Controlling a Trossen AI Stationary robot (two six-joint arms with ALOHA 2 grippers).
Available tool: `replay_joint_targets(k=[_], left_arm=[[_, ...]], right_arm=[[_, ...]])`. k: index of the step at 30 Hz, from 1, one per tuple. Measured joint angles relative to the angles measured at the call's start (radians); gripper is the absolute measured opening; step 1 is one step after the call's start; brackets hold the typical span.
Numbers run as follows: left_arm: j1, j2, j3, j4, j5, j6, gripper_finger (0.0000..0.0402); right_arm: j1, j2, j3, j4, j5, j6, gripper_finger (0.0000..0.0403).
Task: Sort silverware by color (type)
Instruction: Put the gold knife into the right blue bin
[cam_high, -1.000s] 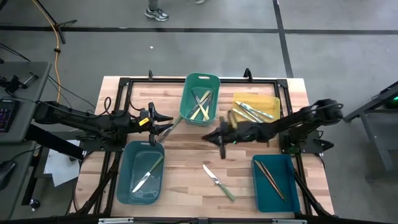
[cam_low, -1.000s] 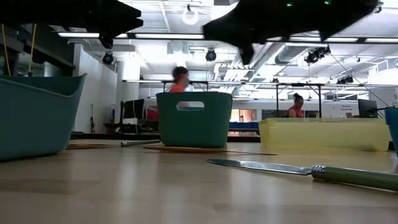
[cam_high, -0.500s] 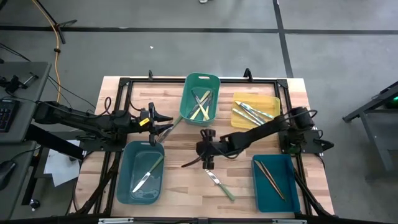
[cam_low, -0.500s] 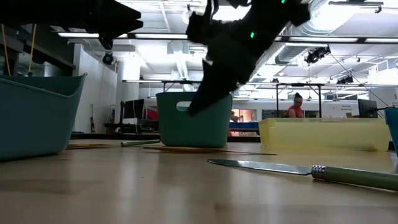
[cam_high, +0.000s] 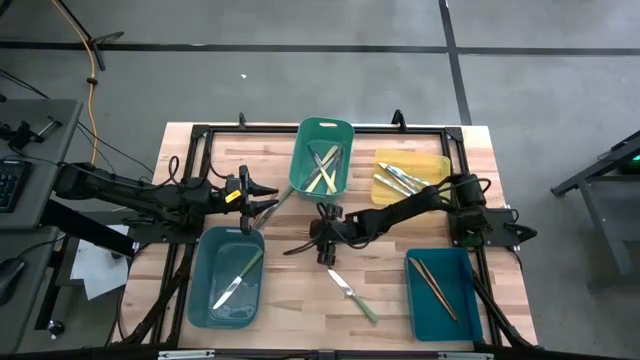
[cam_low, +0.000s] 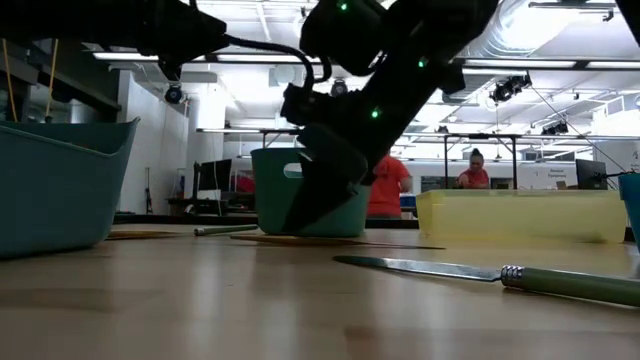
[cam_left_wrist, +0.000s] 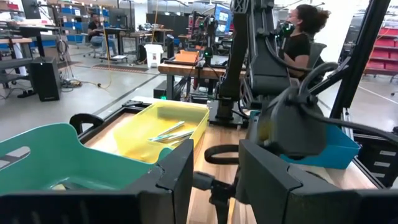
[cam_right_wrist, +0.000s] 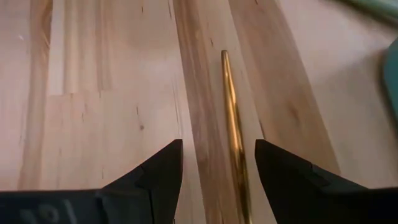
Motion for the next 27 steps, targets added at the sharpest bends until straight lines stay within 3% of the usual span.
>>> replay_joint_targets(k=[12, 27], left_arm=[[0.0, 0.0, 0.0, 0.0, 0.0, 0.0, 0.0119], [0.0, 0.0, 0.0, 0.0, 0.0, 0.0, 0.0119]], right_arm=[[-0.002, 0.053, 0.004, 0.025, 0.001, 0.113, 0.018], [-0.002, 0.064, 0.003, 0.021, 0.042, 0.083, 0.002]])
